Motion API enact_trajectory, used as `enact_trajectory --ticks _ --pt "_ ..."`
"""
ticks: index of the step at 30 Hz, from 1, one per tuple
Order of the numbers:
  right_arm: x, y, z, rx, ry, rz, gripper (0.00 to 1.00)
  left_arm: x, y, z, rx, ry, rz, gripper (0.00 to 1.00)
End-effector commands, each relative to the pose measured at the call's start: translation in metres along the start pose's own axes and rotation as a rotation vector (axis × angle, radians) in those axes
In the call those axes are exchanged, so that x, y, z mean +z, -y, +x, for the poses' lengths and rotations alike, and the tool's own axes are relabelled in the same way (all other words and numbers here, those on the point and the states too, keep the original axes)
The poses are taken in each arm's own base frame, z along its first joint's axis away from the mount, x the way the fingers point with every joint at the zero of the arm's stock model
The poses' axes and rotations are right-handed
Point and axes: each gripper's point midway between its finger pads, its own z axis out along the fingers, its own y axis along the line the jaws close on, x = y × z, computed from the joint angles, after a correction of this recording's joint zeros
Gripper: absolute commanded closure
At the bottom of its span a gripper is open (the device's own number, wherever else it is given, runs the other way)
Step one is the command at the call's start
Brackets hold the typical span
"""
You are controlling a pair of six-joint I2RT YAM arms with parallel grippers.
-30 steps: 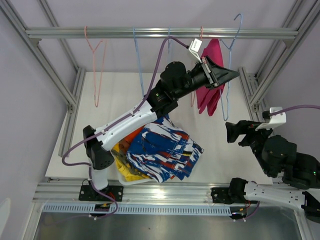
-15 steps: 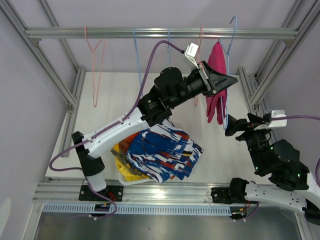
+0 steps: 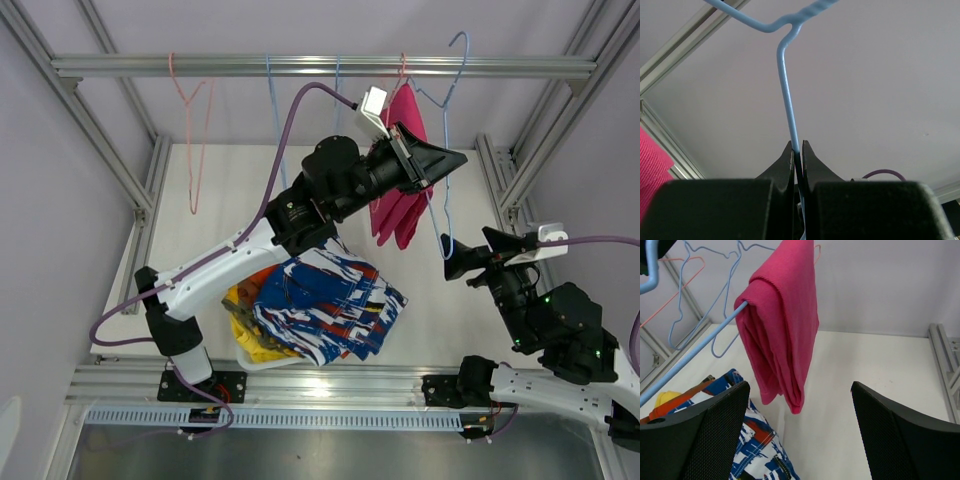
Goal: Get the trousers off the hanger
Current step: Pick up the hanger from the clothesline, then remove the trousers from the hanger.
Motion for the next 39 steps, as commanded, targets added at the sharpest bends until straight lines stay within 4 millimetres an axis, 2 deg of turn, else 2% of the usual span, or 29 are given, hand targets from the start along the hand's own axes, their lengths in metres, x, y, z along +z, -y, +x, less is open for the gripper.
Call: enact_trajectory --ticks 1,12,22,30,39 --pt "0.005 -0.015 0.001 0.004 -0.004 -0.047 0.12 -0.042 0.095 -0.064 0.051 0.179 0.252 1.00" --pt "0.018 -0.025 0.002 -0.030 0.019 -0.026 0.11 -0.048 0.096 -0.058 0.024 0.145 0.235 0.99" --pt "0.026 -0.014 0.002 -0.114 0.058 0.061 0.09 -0.060 0.101 -0.056 0.018 0.131 0.225 1.00" --pt "0.033 -0.011 0.011 -0.119 0.063 0.082 0.08 -0.066 0.108 -0.054 0.017 0.119 0.238 1.00" --pt "0.043 -0.026 0.017 -0.100 0.050 0.038 0.08 -0.068 0.105 -0.050 0.016 0.112 0.225 1.00"
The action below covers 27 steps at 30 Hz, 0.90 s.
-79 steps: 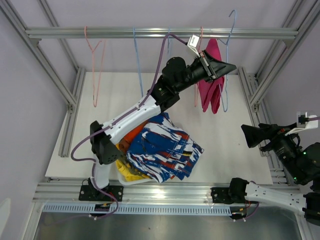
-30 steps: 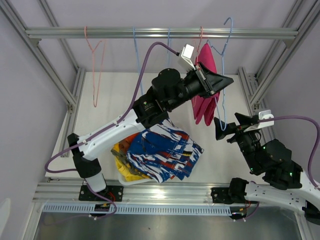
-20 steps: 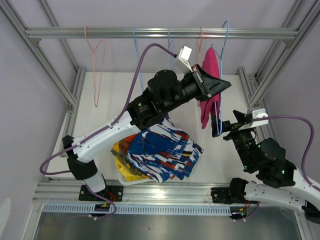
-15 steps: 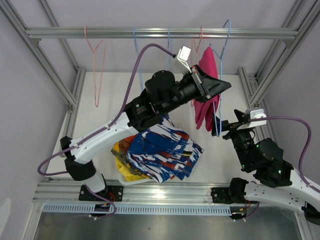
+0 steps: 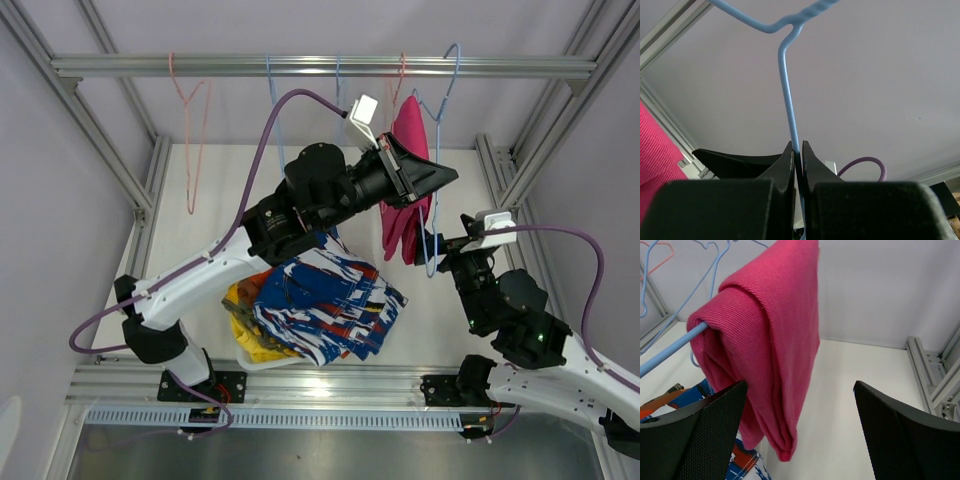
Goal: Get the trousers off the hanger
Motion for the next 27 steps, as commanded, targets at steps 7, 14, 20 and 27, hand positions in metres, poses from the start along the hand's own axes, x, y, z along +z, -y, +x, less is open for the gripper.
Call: enact_trajectory --ticks 7,14,20,27 --pt "0.001 -0.004 -0.005 0.052 0.025 -0.022 0.09 -0.044 0.085 -0.050 0.023 0.146 0.248 1.00" --pt "0.001 0.000 -0.004 0.043 0.028 -0.003 0.08 -0.060 0.090 -0.045 0.018 0.142 0.276 0.99" --pt "0.009 -0.001 -0.002 0.037 0.041 0.017 0.09 -0.074 0.096 -0.037 0.011 0.123 0.297 1.00" --pt "0.021 -0.007 0.008 0.022 0.030 0.023 0.21 -0.087 0.093 -0.030 -0.002 0.104 0.294 1.00"
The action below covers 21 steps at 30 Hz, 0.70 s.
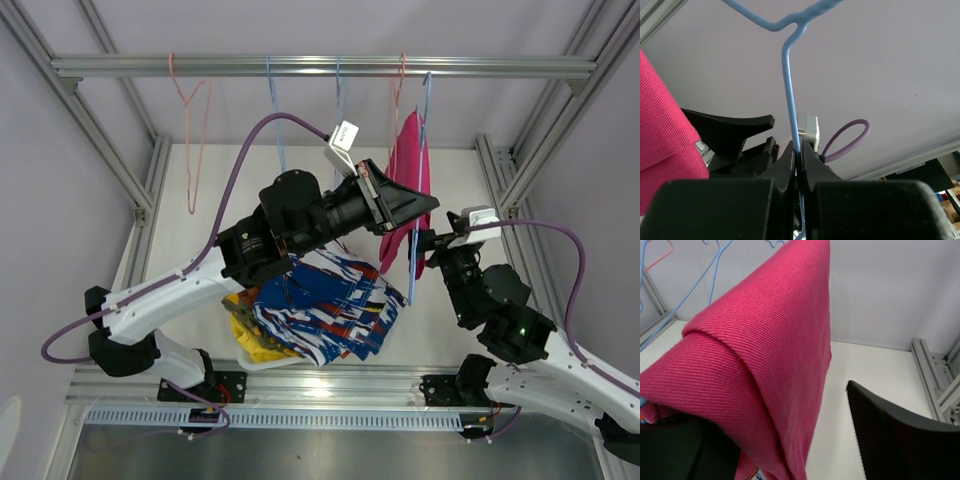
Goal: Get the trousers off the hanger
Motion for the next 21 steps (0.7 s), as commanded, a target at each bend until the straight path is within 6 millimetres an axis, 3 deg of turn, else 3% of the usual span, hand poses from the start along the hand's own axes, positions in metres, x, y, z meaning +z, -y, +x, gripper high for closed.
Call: enact_trajectory --ticks 1,5,8,18,21 --pt "0.007 0.000 -0.004 0.026 0.029 0.020 0.26 -0.045 0.089 -0.048 0.011 0.141 0.278 0.99" --pt "0.008 -0.005 -0.009 0.043 0.042 -0.004 0.44 -0.043 0.080 -0.040 0.010 0.120 0.256 1.00" --pt "0.009 -0.009 -0.014 0.047 0.048 -0.022 0.50 -0.038 0.070 -0.031 0.013 0.099 0.229 1.00" --pt "0.010 -0.013 -0.033 0.068 0.064 -0.047 0.29 -0.016 0.020 -0.002 0.021 0.052 0.111 1.00" --pt "0.010 -0.013 -0.035 0.070 0.067 -0.048 0.30 -0.011 0.013 0.004 0.015 0.036 0.099 1.00"
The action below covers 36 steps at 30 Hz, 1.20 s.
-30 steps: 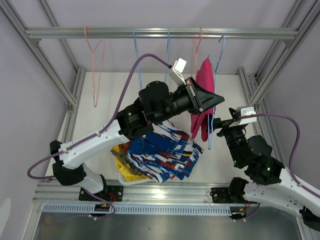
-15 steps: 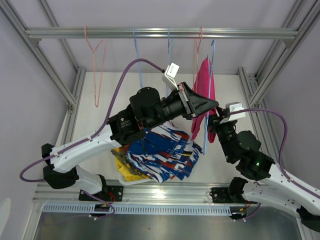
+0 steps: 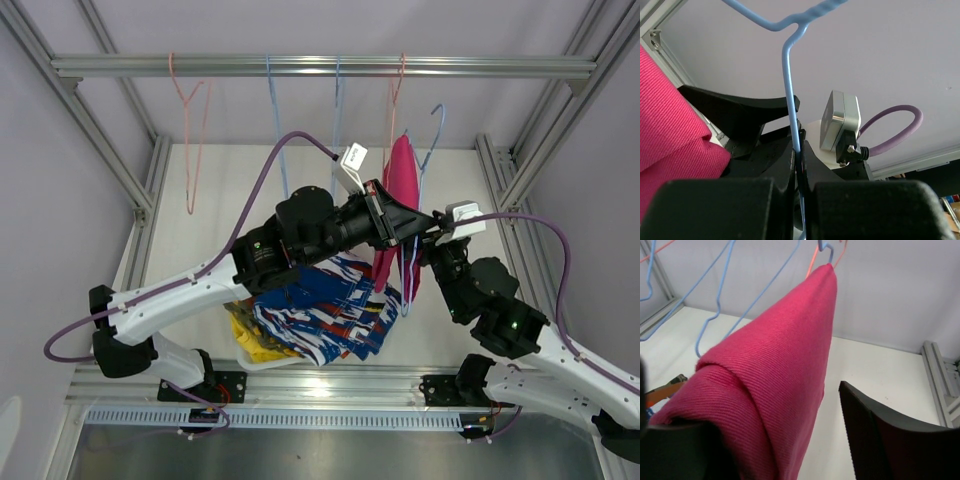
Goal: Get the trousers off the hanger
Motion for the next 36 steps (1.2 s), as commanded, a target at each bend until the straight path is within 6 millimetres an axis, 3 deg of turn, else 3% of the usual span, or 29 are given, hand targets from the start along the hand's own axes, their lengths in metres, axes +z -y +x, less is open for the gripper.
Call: enact_trajectory --ticks 1,7,10,19,23,29,36 --pt "-0.001 0.006 -0.042 0.101 0.097 0.012 0.34 -0.015 0.054 -0.022 0.009 0.069 0.183 1.00" --pt "0.002 0.005 -0.041 0.094 0.092 0.019 0.85 -0.011 0.052 -0.016 0.010 0.043 0.180 1.00" --pt "0.001 0.008 -0.049 0.097 0.101 0.028 1.00 -0.010 0.046 -0.013 0.015 0.038 0.163 1.00" --pt "-0.008 0.021 -0.095 0.095 0.144 0.026 1.00 0.003 0.006 0.006 0.022 0.017 0.069 0.99" --pt "-0.014 0.030 -0.125 0.104 0.175 0.028 1.00 0.014 -0.011 0.017 0.022 -0.003 0.025 1.00" --pt "-0.021 0.037 -0.129 0.102 0.167 0.032 1.00 0.023 -0.034 0.028 0.039 -0.023 -0.039 1.00" --pt "-0.027 0.043 -0.125 0.118 0.165 0.038 1.00 0.026 -0.041 0.030 0.081 -0.037 -0.057 0.99"
